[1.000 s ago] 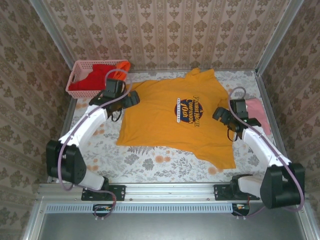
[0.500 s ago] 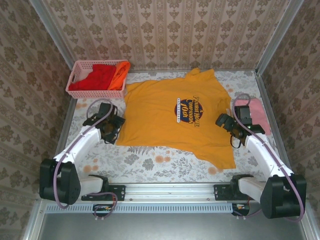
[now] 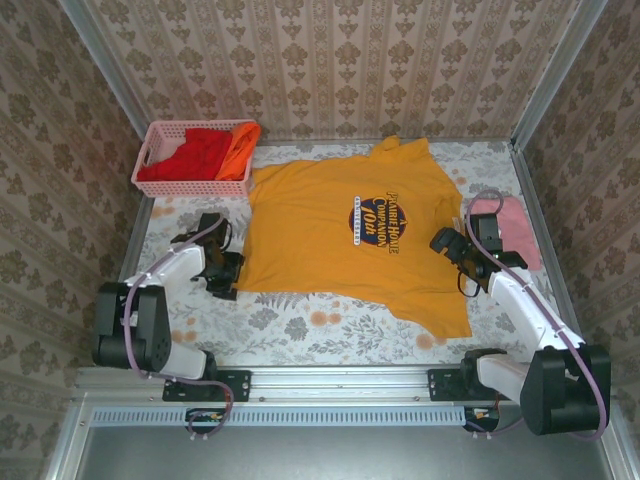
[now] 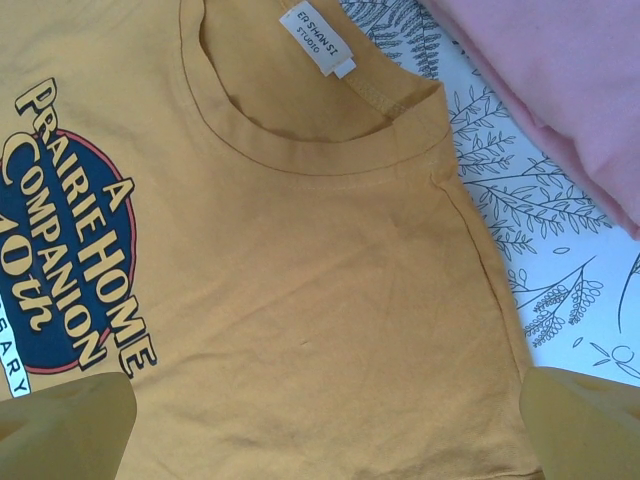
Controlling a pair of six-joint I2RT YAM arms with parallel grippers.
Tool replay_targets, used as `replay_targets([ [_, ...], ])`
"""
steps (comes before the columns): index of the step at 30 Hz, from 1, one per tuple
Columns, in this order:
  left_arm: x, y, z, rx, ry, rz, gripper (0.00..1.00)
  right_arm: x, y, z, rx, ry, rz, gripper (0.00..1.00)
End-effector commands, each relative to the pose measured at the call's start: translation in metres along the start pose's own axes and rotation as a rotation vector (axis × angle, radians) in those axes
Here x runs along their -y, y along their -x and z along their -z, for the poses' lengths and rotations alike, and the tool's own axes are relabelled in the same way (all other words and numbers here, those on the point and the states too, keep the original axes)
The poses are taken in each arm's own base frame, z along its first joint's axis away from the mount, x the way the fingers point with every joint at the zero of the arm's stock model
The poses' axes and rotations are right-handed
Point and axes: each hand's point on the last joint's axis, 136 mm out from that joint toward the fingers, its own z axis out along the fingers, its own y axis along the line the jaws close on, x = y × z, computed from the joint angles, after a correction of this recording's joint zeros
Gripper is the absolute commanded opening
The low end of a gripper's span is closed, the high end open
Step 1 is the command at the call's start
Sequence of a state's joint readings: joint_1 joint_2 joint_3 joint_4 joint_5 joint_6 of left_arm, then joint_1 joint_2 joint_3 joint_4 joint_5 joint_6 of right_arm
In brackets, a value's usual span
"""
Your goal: Fold and stack the t-shirts
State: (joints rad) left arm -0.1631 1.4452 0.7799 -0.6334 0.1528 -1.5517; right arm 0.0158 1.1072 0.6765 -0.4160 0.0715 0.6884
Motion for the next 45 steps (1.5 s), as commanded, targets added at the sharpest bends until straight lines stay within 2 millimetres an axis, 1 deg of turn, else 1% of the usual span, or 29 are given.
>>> replay_targets([
  [1, 0.002, 0.0, 0.004, -0.017, 0.031, 0.029, 0.61, 0.001, -0.001, 0.001, 0.005, 0.002, -0.015, 0.99],
  [5, 0.0, 0.001, 0.001, -0.011, 0.053, 0.006, 0.57, 0.001, -0.002, 0.0, 0.0, -0.001, -0.02, 0.99],
  [10, 0.0, 0.003, -0.01, -0.013, 0.064, -0.008, 0.47, 0.003, -0.002, 0.0, 0.0, -0.014, -0.004, 0.99],
  [12, -0.003, 0.003, -0.012, -0.008, 0.074, -0.01, 0.41, 0.007, -0.002, -0.001, -0.002, -0.031, -0.002, 0.99],
  [14, -0.008, 0.004, -0.012, -0.004, 0.086, -0.004, 0.38, 0.01, -0.001, -0.002, -0.004, -0.039, -0.001, 0.99],
  [16, -0.014, 0.003, -0.01, -0.006, 0.097, 0.008, 0.39, 0.01, 0.0, -0.002, -0.001, -0.041, -0.001, 0.99],
  [19, -0.017, 0.002, -0.002, 0.008, 0.087, 0.005, 0.43, 0.009, 0.003, -0.003, 0.001, -0.036, 0.0, 0.99],
  [23, -0.022, 0.004, 0.007, 0.033, 0.075, -0.005, 0.43, 0.007, 0.005, -0.007, -0.01, -0.03, 0.005, 0.99],
  [26, -0.029, 0.003, 0.005, 0.033, 0.069, -0.007, 0.41, 0.006, 0.005, -0.008, -0.015, -0.026, 0.004, 0.99],
  [29, -0.035, 0.001, -0.001, 0.018, 0.076, 0.009, 0.39, 0.007, 0.004, -0.009, -0.017, -0.024, 0.0, 0.99],
  [35, -0.032, -0.002, -0.014, -0.005, 0.078, 0.003, 0.37, 0.007, 0.001, -0.01, -0.03, -0.017, 0.002, 0.99],
  [39, -0.029, -0.001, -0.019, -0.008, 0.089, -0.008, 0.35, 0.008, -0.003, -0.01, -0.045, -0.014, 0.005, 0.99],
  [41, -0.027, -0.001, -0.017, -0.006, 0.084, -0.016, 0.34, 0.009, -0.005, -0.009, -0.046, -0.008, 0.007, 0.99],
  [43, -0.026, 0.0, -0.011, 0.008, 0.085, -0.028, 0.34, 0.01, -0.008, -0.009, -0.048, -0.004, 0.005, 0.99],
  [45, -0.022, 0.002, -0.004, 0.032, 0.072, -0.047, 0.3, 0.011, -0.01, -0.01, -0.053, -0.003, 0.003, 0.99],
])
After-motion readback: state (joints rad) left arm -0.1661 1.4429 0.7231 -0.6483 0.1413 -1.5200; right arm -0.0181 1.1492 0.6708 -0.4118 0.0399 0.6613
